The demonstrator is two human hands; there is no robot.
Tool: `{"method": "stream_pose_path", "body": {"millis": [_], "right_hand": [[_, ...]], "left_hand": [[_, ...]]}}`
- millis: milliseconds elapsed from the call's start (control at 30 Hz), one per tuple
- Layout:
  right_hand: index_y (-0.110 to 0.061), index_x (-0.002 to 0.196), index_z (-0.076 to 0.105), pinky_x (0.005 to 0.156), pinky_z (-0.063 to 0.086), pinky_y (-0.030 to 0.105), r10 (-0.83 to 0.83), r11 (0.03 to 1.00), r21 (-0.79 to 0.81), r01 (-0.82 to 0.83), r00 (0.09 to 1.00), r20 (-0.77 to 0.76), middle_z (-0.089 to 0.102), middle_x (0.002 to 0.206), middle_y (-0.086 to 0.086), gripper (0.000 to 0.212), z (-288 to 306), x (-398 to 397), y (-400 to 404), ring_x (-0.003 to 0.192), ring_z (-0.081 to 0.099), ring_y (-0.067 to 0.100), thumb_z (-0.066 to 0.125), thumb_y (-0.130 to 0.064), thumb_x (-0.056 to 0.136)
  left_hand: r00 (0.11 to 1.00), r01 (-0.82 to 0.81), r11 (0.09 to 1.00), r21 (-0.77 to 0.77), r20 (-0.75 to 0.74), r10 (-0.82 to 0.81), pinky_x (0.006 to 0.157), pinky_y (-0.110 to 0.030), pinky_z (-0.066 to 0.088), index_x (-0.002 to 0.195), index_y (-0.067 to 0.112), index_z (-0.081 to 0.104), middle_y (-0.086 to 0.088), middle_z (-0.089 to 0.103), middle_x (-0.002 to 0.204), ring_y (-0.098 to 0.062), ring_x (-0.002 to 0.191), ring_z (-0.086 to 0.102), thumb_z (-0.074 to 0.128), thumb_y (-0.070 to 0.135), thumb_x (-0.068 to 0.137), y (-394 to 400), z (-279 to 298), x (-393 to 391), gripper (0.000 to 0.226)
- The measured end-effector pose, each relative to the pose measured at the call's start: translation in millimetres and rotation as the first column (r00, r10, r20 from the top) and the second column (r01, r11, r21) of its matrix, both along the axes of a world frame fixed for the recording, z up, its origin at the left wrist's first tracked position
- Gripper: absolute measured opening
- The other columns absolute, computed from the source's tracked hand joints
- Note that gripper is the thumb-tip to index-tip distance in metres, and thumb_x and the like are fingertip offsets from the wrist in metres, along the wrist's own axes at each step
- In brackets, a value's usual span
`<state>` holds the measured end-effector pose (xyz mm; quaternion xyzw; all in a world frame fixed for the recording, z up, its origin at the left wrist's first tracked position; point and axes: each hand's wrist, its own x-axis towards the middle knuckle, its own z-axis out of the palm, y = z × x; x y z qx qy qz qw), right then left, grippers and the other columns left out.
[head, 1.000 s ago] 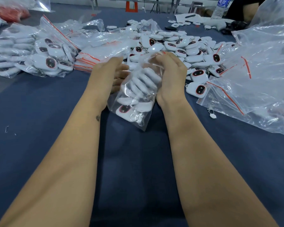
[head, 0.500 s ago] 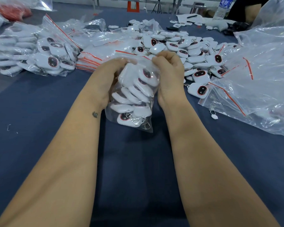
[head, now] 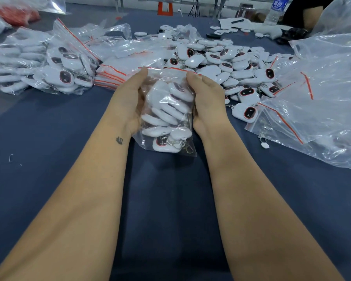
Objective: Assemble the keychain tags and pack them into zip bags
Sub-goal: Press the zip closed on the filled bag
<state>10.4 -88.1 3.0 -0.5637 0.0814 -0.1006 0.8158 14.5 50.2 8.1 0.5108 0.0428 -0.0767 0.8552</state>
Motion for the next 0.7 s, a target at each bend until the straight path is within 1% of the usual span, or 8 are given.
{"method": "stream_pose_path", "body": {"millis": [67,167,233,300,367,467,567,700], "right_hand": [[-0.006,0.072,0.058,0.077,0.044,0.039,-0.038,0.999,-0.009,0.038,0.999,0.003,0.053,0.078,0.014,0.022,-0.8,0.0,0.0,0.078,0.047,0.025,0.07,-0.012,0.09],[-0.004,0.07,0.059,0.077,0.046,0.039,-0.083,0.997,-0.012,0.083,0.996,-0.031,0.057,0.075,0.013,0.024,-0.7,-0.2,-0.4,0.076,0.05,0.024,0.071,-0.013,0.089],[-0.006,0.067,0.064,0.075,0.051,0.033,-0.085,0.996,0.006,0.085,0.995,-0.052,0.064,0.068,0.006,0.028,0.2,0.8,-2.1,0.071,0.058,0.02,0.065,-0.016,0.093],[-0.008,0.071,0.067,0.071,0.051,0.026,-0.064,0.997,0.03,0.066,0.997,-0.051,0.066,0.069,0.002,0.028,0.6,1.4,-3.2,0.069,0.062,0.015,0.059,-0.016,0.097],[-0.008,0.072,0.067,0.07,0.051,0.025,-0.05,0.999,0.016,0.051,0.998,-0.045,0.067,0.071,0.003,0.028,0.5,0.9,-3.0,0.071,0.062,0.015,0.058,-0.015,0.098],[-0.009,0.066,0.064,0.064,0.049,0.024,-0.035,0.999,0.008,0.035,0.998,-0.046,0.062,0.063,0.001,0.03,0.4,-1.1,-2.5,0.064,0.057,0.014,0.062,-0.015,0.095],[-0.006,0.068,0.062,0.074,0.049,0.031,-0.026,0.999,0.041,0.028,0.998,-0.05,0.06,0.067,0.005,0.025,0.6,-1.9,-3.1,0.072,0.055,0.02,0.065,-0.01,0.093],[-0.005,0.073,0.065,0.07,0.052,0.026,-0.031,0.993,0.109,0.036,0.998,-0.048,0.064,0.068,0.004,0.019,2.0,-1.7,-3.5,0.067,0.059,0.016,0.064,-0.003,0.092]], "left_hand": [[0.997,-0.076,0.995,0.059,0.0,0.076,0.088,-0.039,0.055,0.098,0.008,0.067,-0.007,0.072,0.093,-0.023,0.086,0.068,0.054,0.031,0.099,1.2,-2.5,4.6,0.027],[0.993,-0.119,0.99,0.07,0.026,0.118,0.077,-0.033,0.057,0.088,0.012,0.068,-0.002,0.072,0.077,-0.017,0.072,0.069,0.056,0.026,0.099,1.2,-5.2,7.4,0.022],[0.986,-0.165,0.984,0.063,0.036,0.163,0.073,-0.031,0.057,0.086,0.011,0.068,-0.002,0.071,0.073,-0.016,0.068,0.068,0.059,0.021,0.098,0.5,-6.0,7.6,0.018],[0.974,-0.224,0.974,0.044,0.046,0.222,0.066,-0.028,0.056,0.08,0.01,0.068,-0.001,0.07,0.067,-0.015,0.062,0.066,0.063,0.017,0.095,0.7,-6.5,8.8,0.017],[0.962,-0.272,0.962,0.03,0.047,0.27,0.057,-0.024,0.053,0.072,0.012,0.067,0.001,0.068,0.061,-0.013,0.055,0.063,0.066,0.018,0.093,1.1,-6.6,9.5,0.021],[0.957,-0.285,0.958,-0.018,0.042,0.286,0.051,-0.022,0.052,0.072,0.011,0.066,0.001,0.069,0.059,-0.012,0.052,0.064,0.065,0.019,0.094,1.2,-6.8,8.9,0.023],[0.956,-0.285,0.958,-0.022,0.066,0.286,0.057,-0.023,0.054,0.074,0.012,0.066,0.002,0.069,0.061,-0.011,0.057,0.065,0.065,0.018,0.094,1.8,-8.1,9.5,0.021],[0.956,-0.284,0.958,-0.022,0.067,0.285,0.068,-0.029,0.056,0.07,0.014,0.069,0.0,0.071,0.068,-0.013,0.065,0.066,0.068,0.018,0.092,3.0,-8.7,9.7,0.022]]}}
